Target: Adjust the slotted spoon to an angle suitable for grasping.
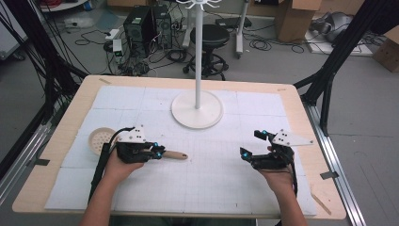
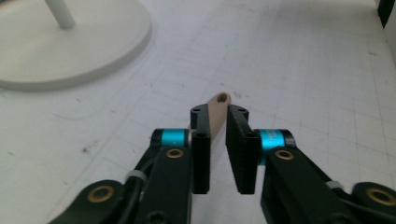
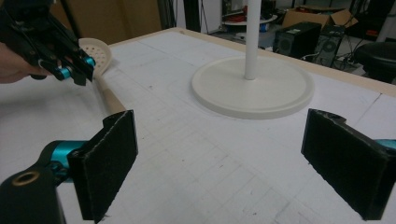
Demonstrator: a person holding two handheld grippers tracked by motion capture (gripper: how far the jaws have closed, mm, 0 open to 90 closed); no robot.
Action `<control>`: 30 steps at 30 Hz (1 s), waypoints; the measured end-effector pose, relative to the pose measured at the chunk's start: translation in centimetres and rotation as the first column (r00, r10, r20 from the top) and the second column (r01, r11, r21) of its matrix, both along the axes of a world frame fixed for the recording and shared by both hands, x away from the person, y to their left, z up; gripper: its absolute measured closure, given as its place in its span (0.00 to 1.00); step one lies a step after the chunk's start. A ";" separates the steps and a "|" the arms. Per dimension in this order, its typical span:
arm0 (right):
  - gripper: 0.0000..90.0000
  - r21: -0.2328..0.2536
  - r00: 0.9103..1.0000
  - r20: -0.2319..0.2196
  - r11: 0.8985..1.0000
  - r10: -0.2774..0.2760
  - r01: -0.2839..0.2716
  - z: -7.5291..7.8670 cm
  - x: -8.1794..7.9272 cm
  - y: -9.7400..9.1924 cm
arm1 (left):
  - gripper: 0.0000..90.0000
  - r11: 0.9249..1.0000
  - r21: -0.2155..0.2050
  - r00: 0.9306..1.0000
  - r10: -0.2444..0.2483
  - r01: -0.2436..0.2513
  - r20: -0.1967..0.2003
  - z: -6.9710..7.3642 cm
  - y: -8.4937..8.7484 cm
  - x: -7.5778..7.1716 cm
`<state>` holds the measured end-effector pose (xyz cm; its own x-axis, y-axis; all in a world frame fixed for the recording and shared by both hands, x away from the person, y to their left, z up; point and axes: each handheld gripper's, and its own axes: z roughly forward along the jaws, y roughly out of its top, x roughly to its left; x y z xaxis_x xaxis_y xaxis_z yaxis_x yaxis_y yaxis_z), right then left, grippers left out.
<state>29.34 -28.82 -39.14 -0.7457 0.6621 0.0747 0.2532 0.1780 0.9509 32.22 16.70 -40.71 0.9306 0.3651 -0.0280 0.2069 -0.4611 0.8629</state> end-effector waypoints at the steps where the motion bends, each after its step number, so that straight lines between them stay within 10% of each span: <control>1: 0.11 0.000 1.000 0.000 1.000 0.000 0.000 0.0 0.0 0.0 | 0.87 1.000 -0.021 1.000 -0.004 0.004 0.005 0.2 0.2 -0.1; 8: 0.11 0.005 1.000 -0.001 1.000 0.002 -0.002 0.0 0.0 -0.1 | 0.81 0.996 -0.084 0.998 0.038 -0.034 0.040 1.6 1.9 -0.4; 13: 0.11 0.007 1.000 -0.004 1.000 0.004 -0.004 -0.1 0.1 -0.1 | 0.65 0.980 -0.175 0.993 0.107 -0.096 0.053 2.6 4.2 -0.7; 30: 0.11 0.030 1.000 -0.007 1.000 -0.006 0.006 -0.1 0.4 -0.7 | 0.37 0.968 -0.212 0.988 0.145 -0.132 0.050 2.9 5.9 -0.3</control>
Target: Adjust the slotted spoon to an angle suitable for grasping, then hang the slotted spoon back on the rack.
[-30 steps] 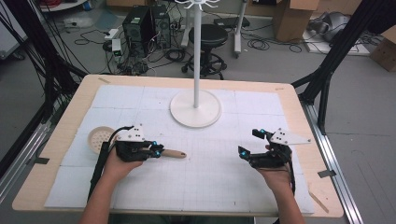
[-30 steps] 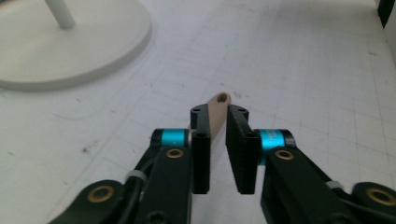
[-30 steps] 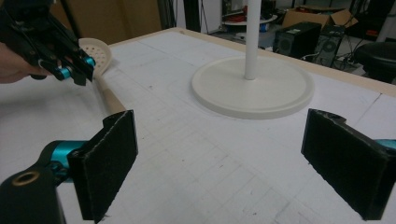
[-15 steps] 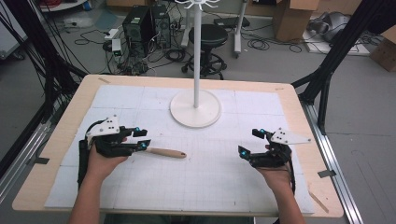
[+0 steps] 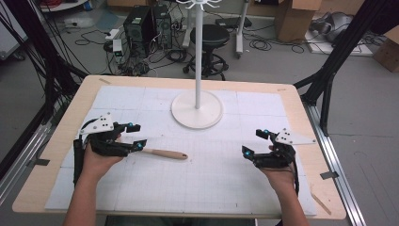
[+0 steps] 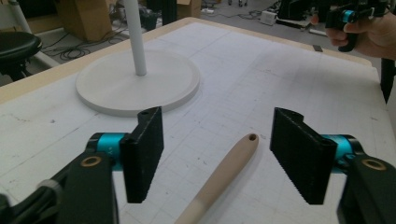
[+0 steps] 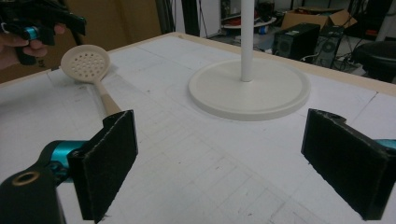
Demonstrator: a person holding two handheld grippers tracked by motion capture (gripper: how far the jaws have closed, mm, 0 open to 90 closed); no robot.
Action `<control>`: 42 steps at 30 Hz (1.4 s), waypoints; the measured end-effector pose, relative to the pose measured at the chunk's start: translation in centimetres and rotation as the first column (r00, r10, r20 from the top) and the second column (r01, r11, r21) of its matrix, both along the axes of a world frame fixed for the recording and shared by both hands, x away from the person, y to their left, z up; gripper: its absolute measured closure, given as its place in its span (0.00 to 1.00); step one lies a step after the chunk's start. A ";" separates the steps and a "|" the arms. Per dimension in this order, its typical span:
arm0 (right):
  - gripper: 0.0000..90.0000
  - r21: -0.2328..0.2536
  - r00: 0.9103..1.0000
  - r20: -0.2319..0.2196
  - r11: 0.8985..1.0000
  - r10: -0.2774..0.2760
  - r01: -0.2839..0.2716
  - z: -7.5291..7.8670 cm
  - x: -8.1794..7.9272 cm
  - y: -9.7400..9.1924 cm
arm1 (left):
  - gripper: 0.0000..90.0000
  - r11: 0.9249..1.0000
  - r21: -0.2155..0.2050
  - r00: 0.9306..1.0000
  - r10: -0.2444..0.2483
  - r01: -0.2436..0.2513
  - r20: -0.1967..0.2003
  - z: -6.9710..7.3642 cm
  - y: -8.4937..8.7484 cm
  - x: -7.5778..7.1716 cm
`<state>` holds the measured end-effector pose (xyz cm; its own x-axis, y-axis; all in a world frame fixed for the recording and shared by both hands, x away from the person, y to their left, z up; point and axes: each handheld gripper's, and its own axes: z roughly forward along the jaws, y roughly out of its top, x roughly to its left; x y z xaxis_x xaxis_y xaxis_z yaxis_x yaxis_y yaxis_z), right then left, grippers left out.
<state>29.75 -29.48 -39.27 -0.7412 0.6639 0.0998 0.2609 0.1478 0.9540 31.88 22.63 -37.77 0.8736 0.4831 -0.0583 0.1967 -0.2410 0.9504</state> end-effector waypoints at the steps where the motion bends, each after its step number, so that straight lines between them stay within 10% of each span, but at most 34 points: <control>1: 0.11 0.005 1.000 -0.002 1.000 0.003 -0.003 0.0 0.0 0.0 | 0.37 1.000 -0.011 1.000 -0.008 0.008 0.003 0.1 0.2 0.0; 26: 0.11 -0.010 1.000 -0.018 1.000 0.011 -0.011 -0.4 0.3 0.3 | 0.07 0.997 -0.050 0.998 0.064 -0.064 0.002 -0.4 1.5 0.0; 42: 0.11 -0.005 1.000 -0.017 1.000 0.016 -0.016 -0.3 0.2 0.4 | 0.07 0.999 -0.038 0.999 0.036 -0.035 0.035 -0.5 1.2 0.1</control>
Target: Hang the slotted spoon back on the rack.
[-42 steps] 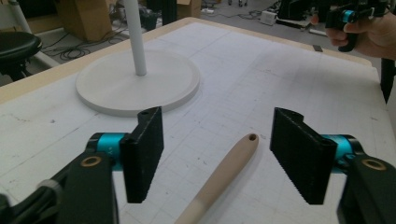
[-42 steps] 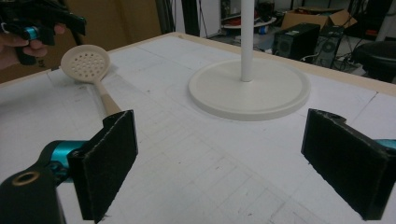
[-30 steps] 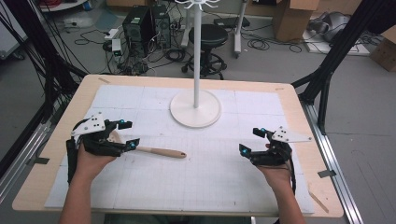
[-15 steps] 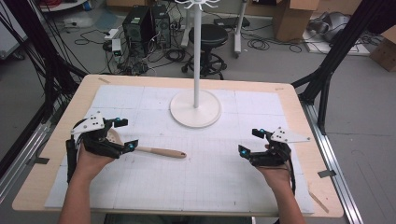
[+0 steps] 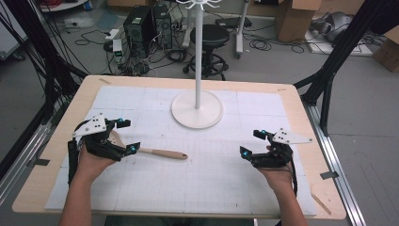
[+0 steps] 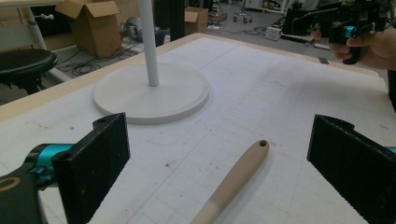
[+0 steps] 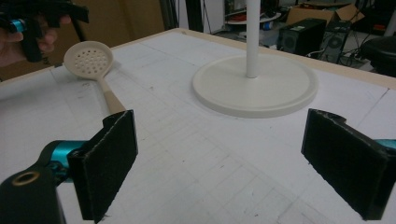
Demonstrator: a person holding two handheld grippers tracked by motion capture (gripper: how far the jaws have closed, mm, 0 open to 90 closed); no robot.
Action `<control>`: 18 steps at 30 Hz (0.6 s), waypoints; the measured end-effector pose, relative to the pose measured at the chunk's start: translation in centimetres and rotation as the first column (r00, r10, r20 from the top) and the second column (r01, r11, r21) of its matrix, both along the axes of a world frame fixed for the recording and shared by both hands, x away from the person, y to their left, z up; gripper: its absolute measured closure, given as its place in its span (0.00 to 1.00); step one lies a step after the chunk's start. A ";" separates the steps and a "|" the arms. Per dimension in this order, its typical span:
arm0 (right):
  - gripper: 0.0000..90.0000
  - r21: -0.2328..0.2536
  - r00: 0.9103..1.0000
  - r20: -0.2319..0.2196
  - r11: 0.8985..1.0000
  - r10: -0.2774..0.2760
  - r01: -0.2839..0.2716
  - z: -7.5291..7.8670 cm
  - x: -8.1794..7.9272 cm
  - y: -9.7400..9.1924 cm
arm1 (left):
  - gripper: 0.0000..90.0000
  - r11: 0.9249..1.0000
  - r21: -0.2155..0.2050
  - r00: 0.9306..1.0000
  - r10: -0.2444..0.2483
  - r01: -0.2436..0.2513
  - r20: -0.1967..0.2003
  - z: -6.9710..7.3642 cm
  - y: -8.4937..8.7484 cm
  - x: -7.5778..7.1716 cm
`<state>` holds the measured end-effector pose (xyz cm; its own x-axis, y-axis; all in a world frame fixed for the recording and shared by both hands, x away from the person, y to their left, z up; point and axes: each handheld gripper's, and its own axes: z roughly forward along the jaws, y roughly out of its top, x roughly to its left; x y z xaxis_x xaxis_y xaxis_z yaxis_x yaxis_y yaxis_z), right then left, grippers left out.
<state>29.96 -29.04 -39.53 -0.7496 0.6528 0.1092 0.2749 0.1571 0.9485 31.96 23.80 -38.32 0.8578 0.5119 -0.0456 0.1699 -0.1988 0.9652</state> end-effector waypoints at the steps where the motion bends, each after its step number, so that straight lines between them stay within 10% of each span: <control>1: 0.11 0.007 1.000 0.002 1.000 -0.002 0.002 0.1 0.0 -0.1 | 0.07 1.000 0.009 1.000 0.002 -0.002 -0.003 0.0 0.0 0.0; 12: 0.11 0.011 1.000 0.006 1.000 -0.003 0.003 0.1 0.0 -0.2 | 0.07 0.992 0.124 0.999 0.005 0.000 -0.044 -0.4 -1.4 1.3; 18: 0.11 0.009 1.000 0.011 1.000 0.000 0.000 0.2 -0.1 -0.1 | 0.18 0.968 0.229 0.992 -0.081 0.101 -0.094 -0.3 -3.2 2.4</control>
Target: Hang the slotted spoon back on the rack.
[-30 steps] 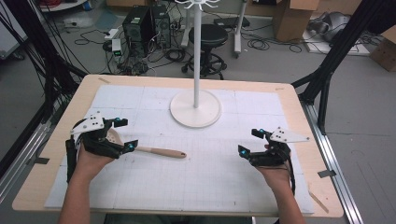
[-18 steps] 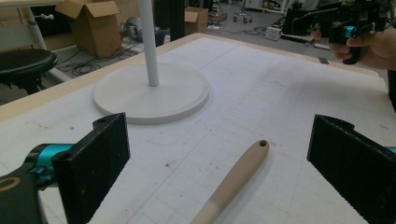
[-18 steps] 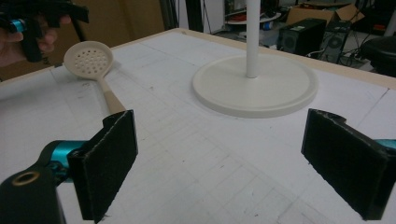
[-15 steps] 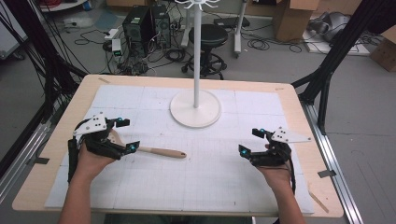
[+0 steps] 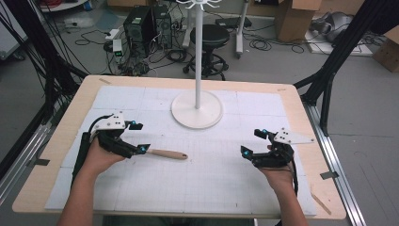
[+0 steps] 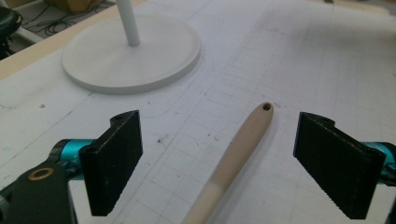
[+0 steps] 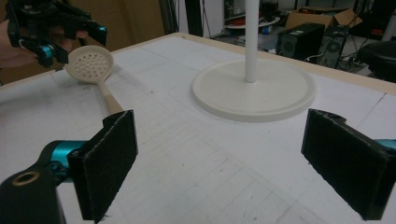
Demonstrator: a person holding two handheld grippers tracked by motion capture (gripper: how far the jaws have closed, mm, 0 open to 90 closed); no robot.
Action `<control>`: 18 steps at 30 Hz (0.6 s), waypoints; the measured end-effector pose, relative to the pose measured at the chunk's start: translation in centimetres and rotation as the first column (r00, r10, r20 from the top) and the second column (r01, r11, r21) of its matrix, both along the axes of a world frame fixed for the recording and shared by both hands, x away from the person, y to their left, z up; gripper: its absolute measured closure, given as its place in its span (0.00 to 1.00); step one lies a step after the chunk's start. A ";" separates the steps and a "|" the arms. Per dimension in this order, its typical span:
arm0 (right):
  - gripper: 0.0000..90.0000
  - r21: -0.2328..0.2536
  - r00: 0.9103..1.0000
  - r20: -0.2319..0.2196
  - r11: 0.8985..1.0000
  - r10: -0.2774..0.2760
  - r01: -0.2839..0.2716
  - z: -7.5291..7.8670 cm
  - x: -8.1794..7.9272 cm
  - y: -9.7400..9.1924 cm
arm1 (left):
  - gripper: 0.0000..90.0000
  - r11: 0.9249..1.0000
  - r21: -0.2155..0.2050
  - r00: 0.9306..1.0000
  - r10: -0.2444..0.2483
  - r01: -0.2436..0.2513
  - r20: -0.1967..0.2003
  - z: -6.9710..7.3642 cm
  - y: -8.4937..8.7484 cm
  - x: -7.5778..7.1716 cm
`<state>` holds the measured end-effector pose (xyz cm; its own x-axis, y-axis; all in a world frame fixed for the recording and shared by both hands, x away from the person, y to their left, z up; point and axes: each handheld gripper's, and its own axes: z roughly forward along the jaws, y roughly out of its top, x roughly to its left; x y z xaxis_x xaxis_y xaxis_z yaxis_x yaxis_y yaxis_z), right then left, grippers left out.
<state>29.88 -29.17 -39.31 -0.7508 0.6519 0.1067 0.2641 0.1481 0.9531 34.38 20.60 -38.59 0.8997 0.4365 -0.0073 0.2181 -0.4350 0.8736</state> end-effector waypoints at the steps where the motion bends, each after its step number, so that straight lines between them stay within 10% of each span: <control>1: 0.11 0.001 1.000 -0.002 1.000 0.000 0.000 0.0 0.0 0.0 | 0.18 1.000 0.026 1.000 -0.008 0.008 -0.005 0.0 -0.3 0.2; 8: 0.11 -0.006 1.000 0.003 1.000 0.002 -0.002 0.0 0.0 0.2 | 0.30 0.989 0.122 0.996 -0.075 0.080 -0.048 -0.7 -1.7 1.0; 18: 0.11 -0.012 1.000 0.014 1.000 0.008 -0.007 0.1 -0.1 0.4 | 0.40 0.940 0.323 0.992 -0.086 0.113 -0.096 -3.1 -3.6 1.6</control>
